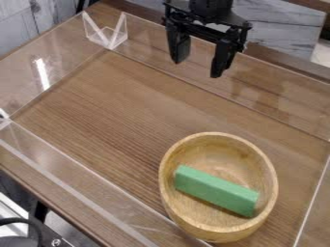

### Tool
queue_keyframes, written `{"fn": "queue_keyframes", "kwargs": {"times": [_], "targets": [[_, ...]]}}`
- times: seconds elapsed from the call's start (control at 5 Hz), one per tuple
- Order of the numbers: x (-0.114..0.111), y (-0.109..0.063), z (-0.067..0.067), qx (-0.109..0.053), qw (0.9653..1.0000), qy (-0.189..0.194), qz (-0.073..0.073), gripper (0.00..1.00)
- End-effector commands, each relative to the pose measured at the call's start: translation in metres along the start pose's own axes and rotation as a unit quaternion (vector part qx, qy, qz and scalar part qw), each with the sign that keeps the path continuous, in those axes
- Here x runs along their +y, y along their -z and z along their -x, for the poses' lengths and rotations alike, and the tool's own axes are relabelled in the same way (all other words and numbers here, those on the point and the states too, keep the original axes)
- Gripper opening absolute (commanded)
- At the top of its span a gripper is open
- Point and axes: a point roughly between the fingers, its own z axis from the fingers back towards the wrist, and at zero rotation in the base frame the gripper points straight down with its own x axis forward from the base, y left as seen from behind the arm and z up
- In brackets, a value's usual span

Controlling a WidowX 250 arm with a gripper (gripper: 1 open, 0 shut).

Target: Remove the green block from inside the brown bowl and put it on the table

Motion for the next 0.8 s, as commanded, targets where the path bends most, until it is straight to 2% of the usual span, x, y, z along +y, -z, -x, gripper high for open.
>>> {"fn": "queue_keyframes", "kwargs": {"times": [0.0, 0.2, 0.4, 0.6], "targets": [[-0.019, 0.011, 0.02, 0.017, 0.998, -0.059, 0.014, 1.0], [-0.068, 0.043, 0.067, 0.046, 0.9909, -0.122, 0.033, 1.0], [-0.116, 0.06, 0.104, 0.022, 0.9683, -0.242, 0.058, 1.0], [-0.084, 0.049, 0.094, -0.002, 0.9567, -0.283, 0.069, 1.0]]}}
